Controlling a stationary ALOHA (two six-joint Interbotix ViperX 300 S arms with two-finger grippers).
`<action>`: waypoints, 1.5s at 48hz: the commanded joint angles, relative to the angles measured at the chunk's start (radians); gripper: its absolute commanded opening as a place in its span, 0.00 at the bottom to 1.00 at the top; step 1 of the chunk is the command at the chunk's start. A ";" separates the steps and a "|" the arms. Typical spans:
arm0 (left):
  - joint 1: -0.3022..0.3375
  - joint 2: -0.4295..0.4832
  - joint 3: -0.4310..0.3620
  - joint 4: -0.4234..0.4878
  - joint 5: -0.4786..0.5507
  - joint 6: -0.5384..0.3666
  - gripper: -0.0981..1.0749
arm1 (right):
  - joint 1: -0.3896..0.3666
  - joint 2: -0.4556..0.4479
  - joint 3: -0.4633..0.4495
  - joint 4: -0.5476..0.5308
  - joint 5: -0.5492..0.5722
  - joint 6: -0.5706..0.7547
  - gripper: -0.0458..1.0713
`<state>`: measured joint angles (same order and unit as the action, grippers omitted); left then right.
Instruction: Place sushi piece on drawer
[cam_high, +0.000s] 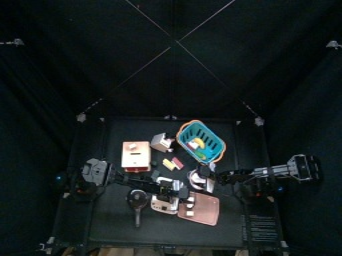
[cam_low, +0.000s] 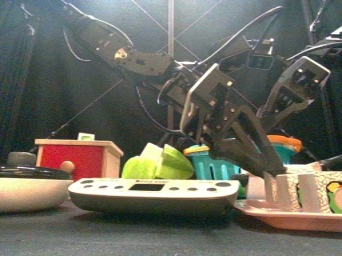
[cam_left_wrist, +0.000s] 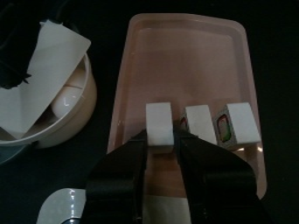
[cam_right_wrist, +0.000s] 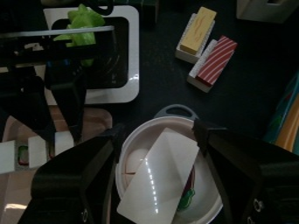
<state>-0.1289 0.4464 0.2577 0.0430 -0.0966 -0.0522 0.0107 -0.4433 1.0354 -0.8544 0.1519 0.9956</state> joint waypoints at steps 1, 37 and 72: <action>0.003 -0.038 -0.017 0.002 -0.003 -0.002 0.54 | -0.002 -0.011 -0.015 0.002 -0.003 -0.002 0.89; 0.060 -0.538 0.288 0.020 0.255 -0.006 0.54 | -0.003 -0.008 -0.015 0.002 -0.002 -0.002 0.89; 0.442 -1.085 0.729 0.018 0.347 -0.008 0.54 | -0.008 0.005 -0.017 0.002 -0.003 0.000 0.89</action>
<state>0.2500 -0.5983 0.9572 0.0614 0.2592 -0.0598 0.0046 -0.4341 1.0354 -0.8544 0.1534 0.9956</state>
